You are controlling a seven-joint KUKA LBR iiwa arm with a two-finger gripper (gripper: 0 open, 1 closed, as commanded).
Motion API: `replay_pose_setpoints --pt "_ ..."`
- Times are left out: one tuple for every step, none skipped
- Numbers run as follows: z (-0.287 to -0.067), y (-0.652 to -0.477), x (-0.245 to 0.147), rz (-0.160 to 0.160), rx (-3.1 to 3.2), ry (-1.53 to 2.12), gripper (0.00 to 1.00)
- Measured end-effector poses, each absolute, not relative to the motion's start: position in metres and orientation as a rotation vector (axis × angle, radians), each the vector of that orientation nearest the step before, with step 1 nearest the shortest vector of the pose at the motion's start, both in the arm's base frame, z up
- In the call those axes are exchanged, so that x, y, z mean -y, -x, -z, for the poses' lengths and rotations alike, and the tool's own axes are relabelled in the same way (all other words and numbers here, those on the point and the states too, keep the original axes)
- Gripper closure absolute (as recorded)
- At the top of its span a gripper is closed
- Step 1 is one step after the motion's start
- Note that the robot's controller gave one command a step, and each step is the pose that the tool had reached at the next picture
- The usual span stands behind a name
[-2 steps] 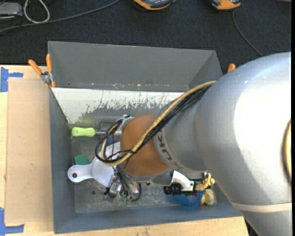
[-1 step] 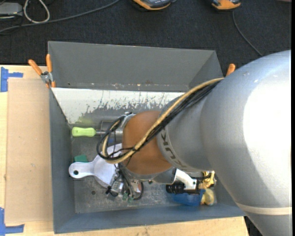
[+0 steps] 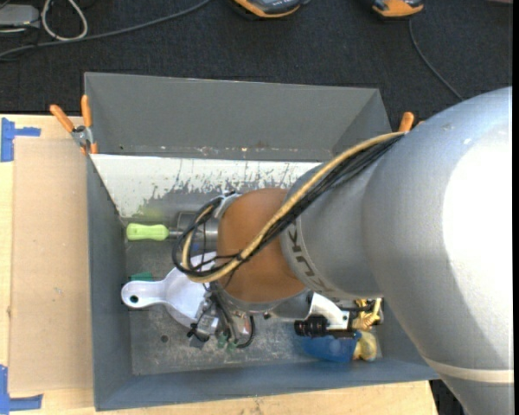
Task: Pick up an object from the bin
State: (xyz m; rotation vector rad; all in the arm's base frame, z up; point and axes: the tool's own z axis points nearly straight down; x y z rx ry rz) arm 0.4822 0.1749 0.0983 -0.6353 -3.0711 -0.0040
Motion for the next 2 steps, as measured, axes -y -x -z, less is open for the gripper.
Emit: replay_pose_setpoints --pt "-0.129 -0.481 -0.174 -0.001 3.065 0.635 1.0" --pt "-0.161 -0.48 -0.174 -0.003 3.063 0.631 1.0"
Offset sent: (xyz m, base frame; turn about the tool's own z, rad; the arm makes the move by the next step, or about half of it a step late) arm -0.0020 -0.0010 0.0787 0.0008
